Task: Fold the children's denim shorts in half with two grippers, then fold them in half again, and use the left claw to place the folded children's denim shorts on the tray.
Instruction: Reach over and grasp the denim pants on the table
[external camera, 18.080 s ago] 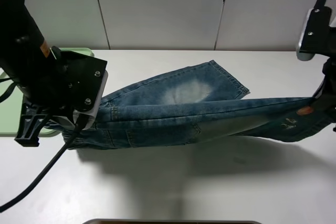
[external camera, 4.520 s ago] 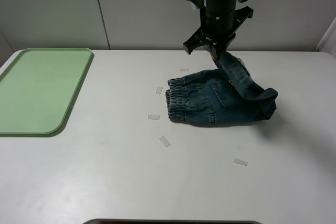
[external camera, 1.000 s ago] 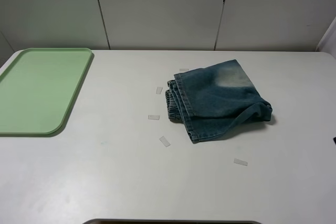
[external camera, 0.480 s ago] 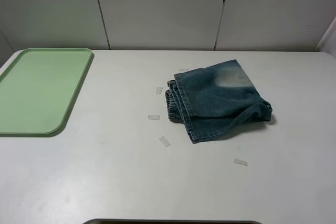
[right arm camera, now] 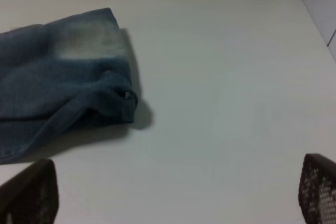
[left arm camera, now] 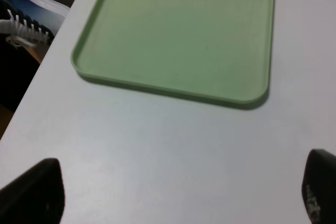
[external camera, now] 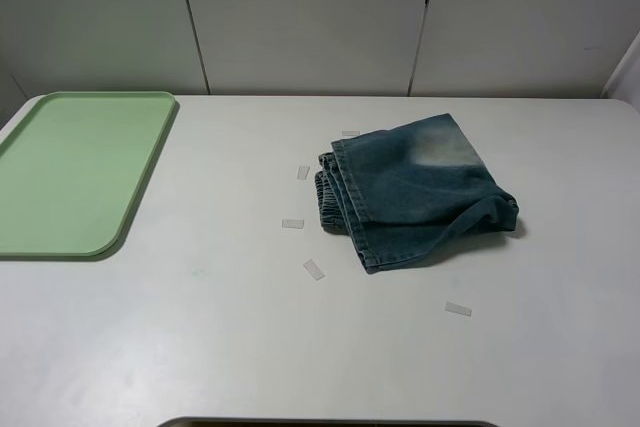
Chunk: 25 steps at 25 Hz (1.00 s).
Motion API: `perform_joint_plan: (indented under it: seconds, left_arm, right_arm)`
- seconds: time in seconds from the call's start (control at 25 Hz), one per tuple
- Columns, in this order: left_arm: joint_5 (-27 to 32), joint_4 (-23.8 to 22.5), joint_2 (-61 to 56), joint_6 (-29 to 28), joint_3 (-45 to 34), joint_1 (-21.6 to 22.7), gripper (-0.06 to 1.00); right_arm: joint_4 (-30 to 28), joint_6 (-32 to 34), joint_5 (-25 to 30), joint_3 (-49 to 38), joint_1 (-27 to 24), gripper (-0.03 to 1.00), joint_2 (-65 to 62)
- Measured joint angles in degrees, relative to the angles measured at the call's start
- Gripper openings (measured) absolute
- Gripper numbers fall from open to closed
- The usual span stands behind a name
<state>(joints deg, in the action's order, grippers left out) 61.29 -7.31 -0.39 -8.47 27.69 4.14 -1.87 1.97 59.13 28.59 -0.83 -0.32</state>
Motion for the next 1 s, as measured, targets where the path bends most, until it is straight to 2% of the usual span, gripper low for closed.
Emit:
perform_joint_plan:
  seconds: [1.0]
  left_arm:
    - [0.00, 0.00, 0.00, 0.00, 0.00, 0.00, 0.88]
  right_arm:
    - [0.22, -0.75, -0.43, 0.00, 0.00, 0.69, 0.00]
